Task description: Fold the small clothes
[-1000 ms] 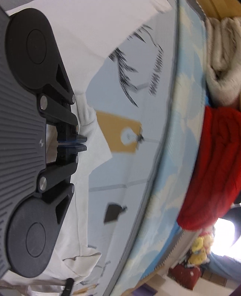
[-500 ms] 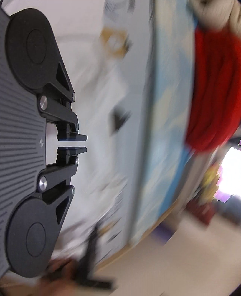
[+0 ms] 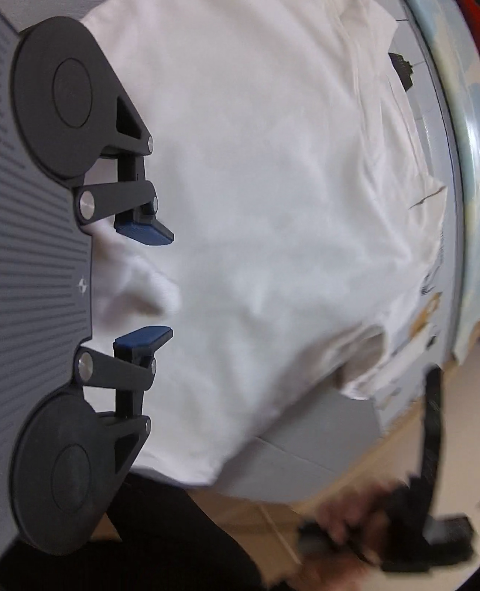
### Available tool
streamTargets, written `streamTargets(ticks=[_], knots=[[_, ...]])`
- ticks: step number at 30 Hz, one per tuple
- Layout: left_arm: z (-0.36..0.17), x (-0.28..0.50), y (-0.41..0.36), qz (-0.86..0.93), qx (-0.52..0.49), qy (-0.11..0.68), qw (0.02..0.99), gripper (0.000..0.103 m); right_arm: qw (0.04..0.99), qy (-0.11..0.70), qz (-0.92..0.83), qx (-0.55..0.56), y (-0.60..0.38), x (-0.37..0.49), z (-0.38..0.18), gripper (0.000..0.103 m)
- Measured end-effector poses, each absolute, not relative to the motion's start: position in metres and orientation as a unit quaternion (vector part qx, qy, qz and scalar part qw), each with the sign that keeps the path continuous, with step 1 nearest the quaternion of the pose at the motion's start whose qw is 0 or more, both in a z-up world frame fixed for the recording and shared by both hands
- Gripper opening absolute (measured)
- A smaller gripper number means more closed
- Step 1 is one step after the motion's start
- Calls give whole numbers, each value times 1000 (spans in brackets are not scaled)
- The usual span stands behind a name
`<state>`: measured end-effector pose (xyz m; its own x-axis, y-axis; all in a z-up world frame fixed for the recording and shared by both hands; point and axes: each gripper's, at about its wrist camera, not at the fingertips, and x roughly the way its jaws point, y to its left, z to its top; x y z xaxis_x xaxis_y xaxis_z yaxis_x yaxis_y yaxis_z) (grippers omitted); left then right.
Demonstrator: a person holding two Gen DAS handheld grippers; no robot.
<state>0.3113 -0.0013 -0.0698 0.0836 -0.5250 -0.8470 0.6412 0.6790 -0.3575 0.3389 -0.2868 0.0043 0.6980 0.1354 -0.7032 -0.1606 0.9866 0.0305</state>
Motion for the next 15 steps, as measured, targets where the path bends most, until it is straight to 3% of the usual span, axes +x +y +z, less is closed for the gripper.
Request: streamTargets(ticks=[1, 2, 8, 15], knots=[[-70, 306, -3, -393, 66, 546, 737, 23, 921, 381, 85, -15, -288, 328, 11, 44], [-69, 301, -4, -387, 81, 546, 739, 2, 920, 382, 90, -13, -289, 316, 16, 45], [-23, 261, 27, -390, 105, 517, 754, 0, 899, 424, 102, -26, -296, 246, 19, 49], [-9, 181, 106, -368, 105, 546, 745, 0, 812, 517, 169, -212, -264, 181, -42, 49]])
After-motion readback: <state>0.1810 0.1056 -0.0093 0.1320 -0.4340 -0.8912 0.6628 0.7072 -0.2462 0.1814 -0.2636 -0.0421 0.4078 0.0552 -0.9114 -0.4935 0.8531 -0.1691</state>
